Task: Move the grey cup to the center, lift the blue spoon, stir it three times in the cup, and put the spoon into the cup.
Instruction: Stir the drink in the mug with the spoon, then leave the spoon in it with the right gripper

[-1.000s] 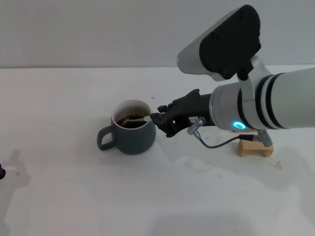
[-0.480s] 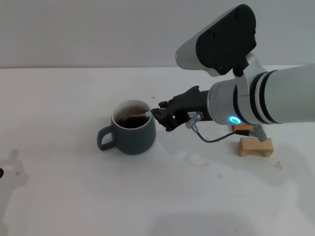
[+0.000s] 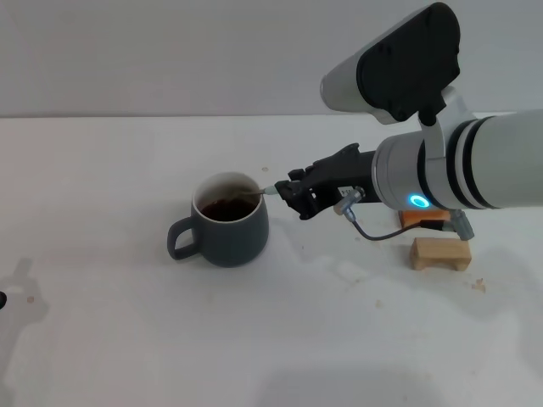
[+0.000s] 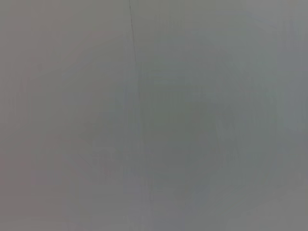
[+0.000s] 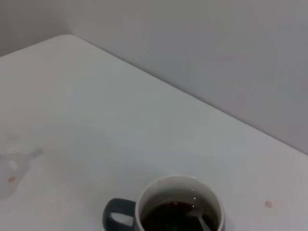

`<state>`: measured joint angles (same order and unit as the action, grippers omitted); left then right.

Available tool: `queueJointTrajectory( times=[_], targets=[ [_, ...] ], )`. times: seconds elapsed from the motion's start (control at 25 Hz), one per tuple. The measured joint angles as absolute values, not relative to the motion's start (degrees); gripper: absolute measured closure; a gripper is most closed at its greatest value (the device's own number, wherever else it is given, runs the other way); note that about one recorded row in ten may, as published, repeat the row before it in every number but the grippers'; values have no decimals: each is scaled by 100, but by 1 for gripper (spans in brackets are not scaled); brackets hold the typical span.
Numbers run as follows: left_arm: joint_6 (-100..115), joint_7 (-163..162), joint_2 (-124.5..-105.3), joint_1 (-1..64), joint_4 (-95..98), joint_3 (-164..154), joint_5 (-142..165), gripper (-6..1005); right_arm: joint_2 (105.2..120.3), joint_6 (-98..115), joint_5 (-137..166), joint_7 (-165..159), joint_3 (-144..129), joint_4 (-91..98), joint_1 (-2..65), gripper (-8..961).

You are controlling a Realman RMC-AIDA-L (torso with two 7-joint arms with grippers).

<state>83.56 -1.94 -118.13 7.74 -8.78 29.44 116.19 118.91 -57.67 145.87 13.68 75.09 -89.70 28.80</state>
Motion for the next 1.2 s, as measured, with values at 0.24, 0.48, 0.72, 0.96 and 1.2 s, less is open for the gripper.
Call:
queueJointTrajectory(
  times=[0.24,0.48,0.72,0.96,1.2],
  targets=[
    [8352,-194,-11813,770,-878,2944,11619,1000,11903,-5924,14554,1362,7436,-9073,2843,729],
    [8353,-194,-11813,767,-879,2944,11620,1000,11914,-6001,14533,1299,7206,-9209,2821,726],
    [8369,-193,-11817,769,-879,2935,11619,1000,11917,-5879,14529,1294,7089,-9093,2950,723],
    [8378,-193,-11821,771,-887,2935,11619,1000,11918,-5568,14527,1292,7084,-8714,3197,719],
    [8383,-193,-11821,767,-888,2935,11619,1000,11910,-5372,14586,1311,7152,-8329,3391,716]
  ],
)
